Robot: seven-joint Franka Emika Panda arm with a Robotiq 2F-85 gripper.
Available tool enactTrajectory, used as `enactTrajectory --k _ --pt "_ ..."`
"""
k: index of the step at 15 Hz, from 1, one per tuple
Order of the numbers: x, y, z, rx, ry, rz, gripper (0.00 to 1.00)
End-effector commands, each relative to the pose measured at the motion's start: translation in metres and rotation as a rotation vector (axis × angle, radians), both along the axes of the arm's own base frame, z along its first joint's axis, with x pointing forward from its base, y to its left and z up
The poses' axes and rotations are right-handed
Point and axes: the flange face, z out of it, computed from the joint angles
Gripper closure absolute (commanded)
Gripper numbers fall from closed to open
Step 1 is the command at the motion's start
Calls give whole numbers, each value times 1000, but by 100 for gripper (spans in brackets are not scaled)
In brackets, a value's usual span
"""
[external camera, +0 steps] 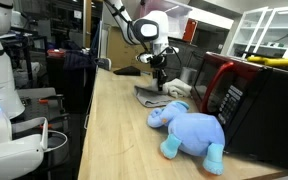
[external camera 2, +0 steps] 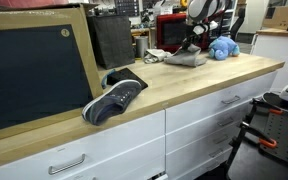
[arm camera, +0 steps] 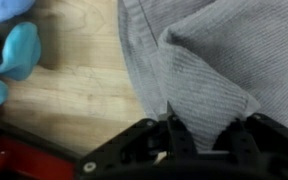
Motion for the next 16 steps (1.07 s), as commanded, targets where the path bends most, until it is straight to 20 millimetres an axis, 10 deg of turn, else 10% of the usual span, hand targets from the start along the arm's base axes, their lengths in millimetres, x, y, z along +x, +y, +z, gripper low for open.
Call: enactTrajectory --k 1,2,7,12,16 --pt "6 -41 -3 -24 24 -65 98" --pt "4 -52 3 -29 20 -79 67" --pt "2 -74 39 -10 -43 -102 36" --pt "9 -40 88 98 -126 -55 1" --pt "13 10 101 186 -132 34 0"
